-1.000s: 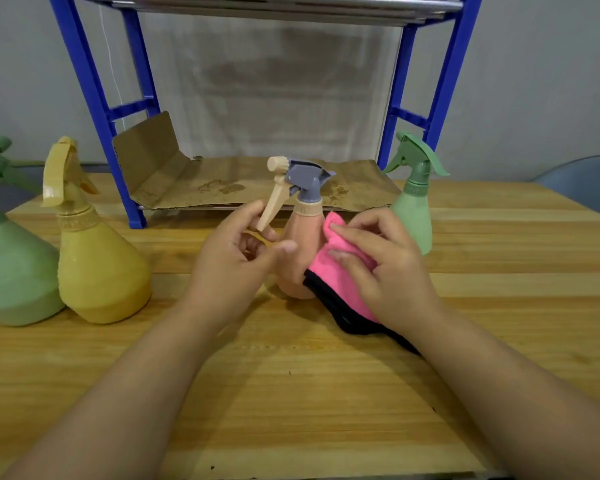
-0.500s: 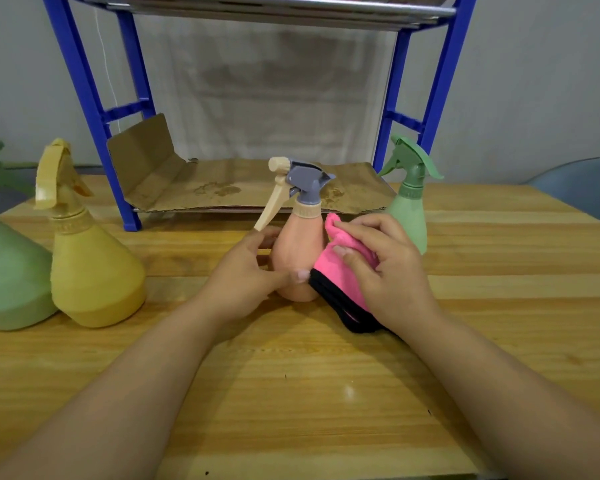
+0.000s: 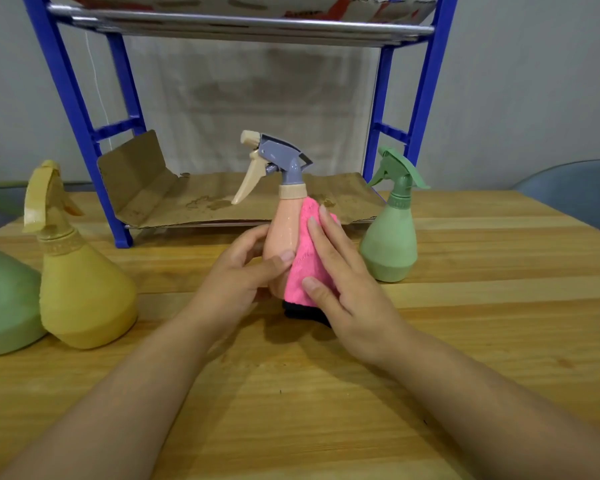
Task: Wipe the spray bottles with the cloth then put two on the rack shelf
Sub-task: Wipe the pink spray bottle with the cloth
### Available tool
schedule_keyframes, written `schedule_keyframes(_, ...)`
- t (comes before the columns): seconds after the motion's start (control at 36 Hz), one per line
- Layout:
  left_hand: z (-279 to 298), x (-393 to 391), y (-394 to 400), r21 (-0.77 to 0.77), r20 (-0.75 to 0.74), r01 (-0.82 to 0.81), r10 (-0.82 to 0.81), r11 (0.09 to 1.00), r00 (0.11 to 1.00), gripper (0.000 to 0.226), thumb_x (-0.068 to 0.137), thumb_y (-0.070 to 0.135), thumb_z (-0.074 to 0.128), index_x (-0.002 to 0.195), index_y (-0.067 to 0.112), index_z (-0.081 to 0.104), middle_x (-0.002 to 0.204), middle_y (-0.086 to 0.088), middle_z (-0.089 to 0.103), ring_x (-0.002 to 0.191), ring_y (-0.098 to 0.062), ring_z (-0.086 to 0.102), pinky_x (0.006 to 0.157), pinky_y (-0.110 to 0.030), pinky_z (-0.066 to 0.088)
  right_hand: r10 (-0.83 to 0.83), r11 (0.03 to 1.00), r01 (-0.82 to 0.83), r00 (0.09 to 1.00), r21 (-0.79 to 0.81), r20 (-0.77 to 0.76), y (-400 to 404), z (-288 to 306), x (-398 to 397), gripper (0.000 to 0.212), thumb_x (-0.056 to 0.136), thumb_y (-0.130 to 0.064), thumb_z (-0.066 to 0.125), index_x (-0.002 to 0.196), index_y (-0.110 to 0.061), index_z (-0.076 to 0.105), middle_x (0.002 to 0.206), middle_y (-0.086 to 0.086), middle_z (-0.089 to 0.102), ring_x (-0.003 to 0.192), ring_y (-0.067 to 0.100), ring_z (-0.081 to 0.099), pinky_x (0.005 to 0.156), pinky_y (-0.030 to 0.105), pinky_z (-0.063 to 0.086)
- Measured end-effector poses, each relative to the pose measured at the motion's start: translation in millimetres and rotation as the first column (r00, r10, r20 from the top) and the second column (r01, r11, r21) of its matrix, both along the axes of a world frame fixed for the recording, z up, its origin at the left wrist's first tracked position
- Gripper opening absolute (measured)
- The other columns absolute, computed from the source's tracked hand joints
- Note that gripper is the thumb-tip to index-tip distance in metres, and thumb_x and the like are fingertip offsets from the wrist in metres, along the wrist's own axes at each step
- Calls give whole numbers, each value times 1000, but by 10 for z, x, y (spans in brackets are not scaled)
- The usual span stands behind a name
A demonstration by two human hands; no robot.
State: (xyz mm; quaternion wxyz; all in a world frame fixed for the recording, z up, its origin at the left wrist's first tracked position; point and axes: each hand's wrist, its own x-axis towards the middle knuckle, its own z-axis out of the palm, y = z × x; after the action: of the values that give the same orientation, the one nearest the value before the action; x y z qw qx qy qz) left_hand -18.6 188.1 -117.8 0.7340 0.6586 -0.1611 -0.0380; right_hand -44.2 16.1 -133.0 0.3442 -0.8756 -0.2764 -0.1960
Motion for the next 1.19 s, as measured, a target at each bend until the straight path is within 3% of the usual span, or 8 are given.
schedule_keyframes(0.17,51,-65,-26,4,9,61,-61,998,998,54,73,27,68,125,26,54,112,1,66,85,-12,69,60,-25,53,-4,998,0,997,62,80,53,53,9,61,100,-40,33,153,-27,5,161,-14,-6,148,6,-8,122,30,2)
schedule_keyframes(0.28,62,-77,-15,26,18,51,-51,998,999,50,74,26,67,123,30,56,111,3,68,92,-17,67,75,-43,55,34,985,-48,996,166,84,28,92,65,59,100,-34,34,154,-19,14,163,-6,5,149,8,3,122,43,13)
schedule_keyframes(0.47,125,-152,-21,-28,19,72,-72,997,997,54,75,24,61,128,22,52,115,1,68,107,-24,64,83,-49,53,293,761,-164,950,628,-107,9,192,66,52,102,-26,33,151,-20,20,152,-15,30,138,-5,30,112,19,30)
schedule_keyframes(0.58,154,-131,-7,-118,-31,14,-17,993,999,51,75,24,64,125,18,55,115,-7,67,104,-32,63,82,-51,53,59,922,-62,998,382,19,113,62,54,67,99,-52,28,154,-22,6,161,-7,12,149,10,11,121,44,17)
schedule_keyframes(0.67,159,-137,14,-169,-51,-3,-5,986,999,46,77,26,62,121,15,58,103,-6,68,93,-26,64,67,-36,55,-3,990,-22,983,137,181,160,47,33,67,100,-43,29,152,-10,2,163,4,-4,150,15,-4,123,37,5)
schedule_keyframes(0.75,143,-141,67,-171,-40,9,-16,985,999,41,79,25,59,119,16,61,104,-7,70,91,-24,67,69,-36,56,52,997,-65,959,37,280,153,94,37,65,100,-39,30,151,-2,9,161,8,0,150,23,-3,122,48,8)
schedule_keyframes(1.06,129,-207,87,-63,0,93,-93,994,996,45,81,23,67,126,24,56,114,-2,68,97,-21,68,70,-32,57,124,992,-125,973,-10,195,78,130,43,66,97,-30,41,152,-5,15,163,7,4,150,22,-4,121,49,10)
schedule_keyframes(1.19,113,-232,145,-118,-28,72,-76,990,997,48,75,21,60,123,19,57,116,-8,67,100,-25,65,77,-44,56,225,925,-235,972,299,70,113,180,60,66,99,-46,34,153,-15,14,162,-2,12,149,12,9,122,42,13)
